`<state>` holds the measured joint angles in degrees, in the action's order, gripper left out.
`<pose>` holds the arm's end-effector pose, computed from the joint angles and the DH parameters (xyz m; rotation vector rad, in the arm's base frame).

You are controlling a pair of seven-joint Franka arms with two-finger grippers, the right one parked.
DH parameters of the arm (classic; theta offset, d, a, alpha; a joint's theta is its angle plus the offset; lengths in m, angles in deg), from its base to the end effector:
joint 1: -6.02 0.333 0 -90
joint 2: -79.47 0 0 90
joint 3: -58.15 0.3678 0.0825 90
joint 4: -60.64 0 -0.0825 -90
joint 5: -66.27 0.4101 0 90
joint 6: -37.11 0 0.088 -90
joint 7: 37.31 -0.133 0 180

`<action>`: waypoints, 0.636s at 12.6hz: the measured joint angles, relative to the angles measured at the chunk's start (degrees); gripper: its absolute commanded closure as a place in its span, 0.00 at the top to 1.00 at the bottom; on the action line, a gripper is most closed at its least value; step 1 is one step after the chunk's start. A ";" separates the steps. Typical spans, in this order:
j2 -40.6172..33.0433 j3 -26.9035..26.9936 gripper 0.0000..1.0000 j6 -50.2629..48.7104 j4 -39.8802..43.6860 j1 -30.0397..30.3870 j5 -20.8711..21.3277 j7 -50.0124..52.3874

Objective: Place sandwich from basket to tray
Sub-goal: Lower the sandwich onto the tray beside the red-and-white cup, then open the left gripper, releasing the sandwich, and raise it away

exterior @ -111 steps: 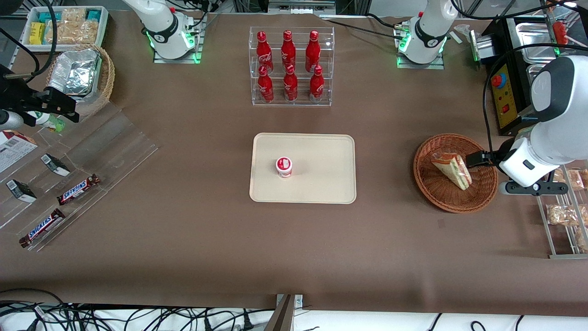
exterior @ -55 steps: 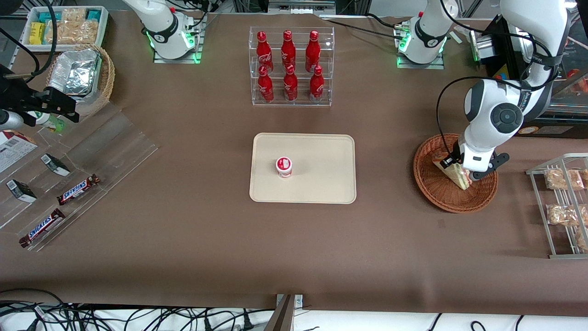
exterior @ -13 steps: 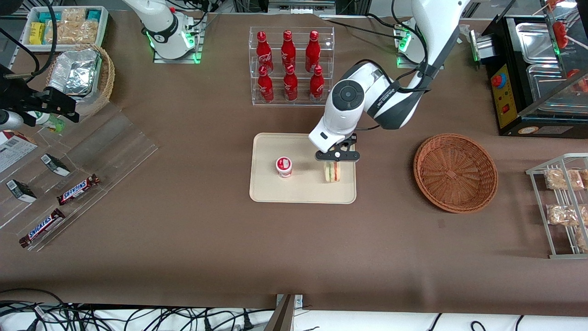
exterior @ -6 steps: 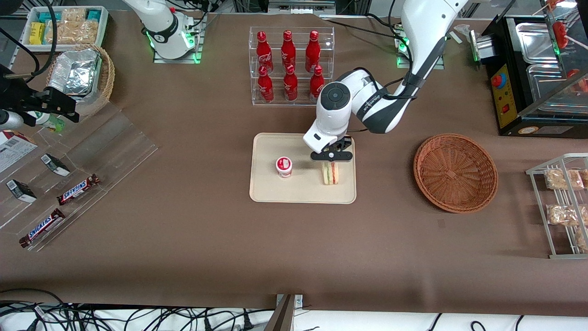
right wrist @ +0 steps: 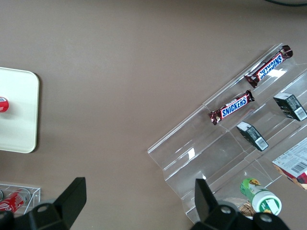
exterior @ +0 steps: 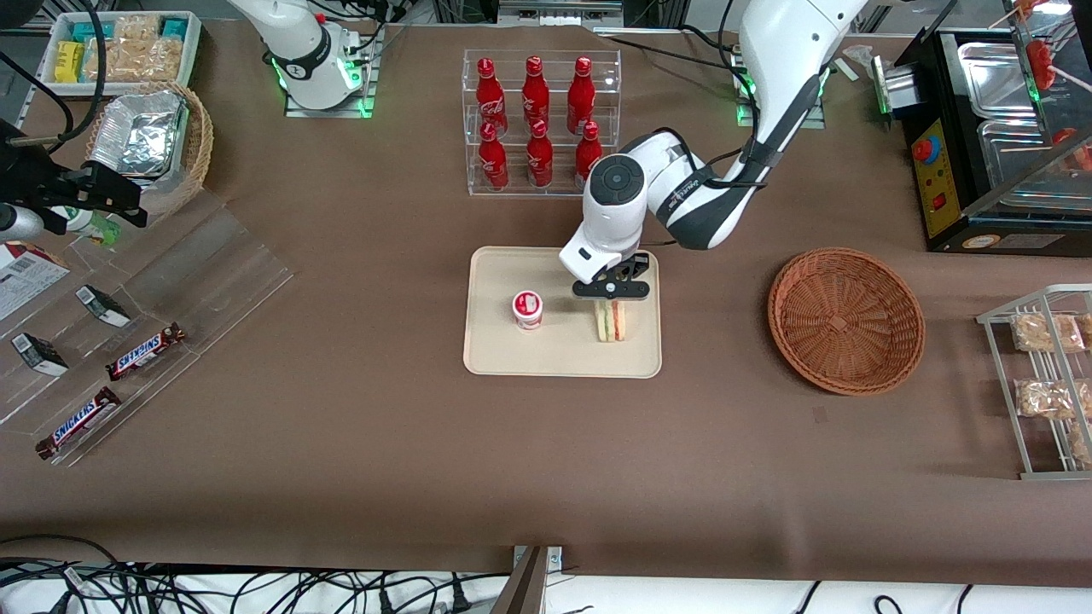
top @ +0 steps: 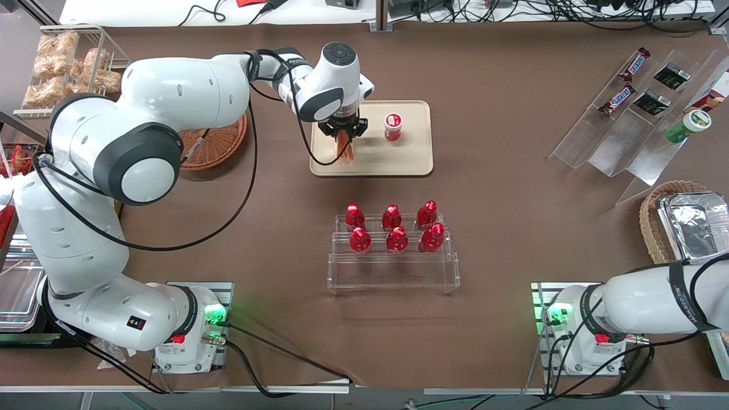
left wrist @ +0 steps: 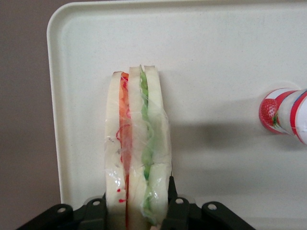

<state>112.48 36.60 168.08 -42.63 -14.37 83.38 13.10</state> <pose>0.5366 -0.4381 0.2397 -3.1009 0.0046 0.0225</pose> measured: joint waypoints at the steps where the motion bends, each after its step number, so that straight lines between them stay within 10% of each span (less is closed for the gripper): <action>1: 0.04 0.00 0.41 0.00 -0.01 0.00 0.04 0.00; 6: 0.90 0.00 0.43 0.20 -0.02 -0.14 1.00 1.10; 8: 1.02 0.00 0.68 0.43 -0.02 -0.27 1.74 1.96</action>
<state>113.51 36.60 168.51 -42.66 -14.65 85.12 15.06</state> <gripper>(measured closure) 0.568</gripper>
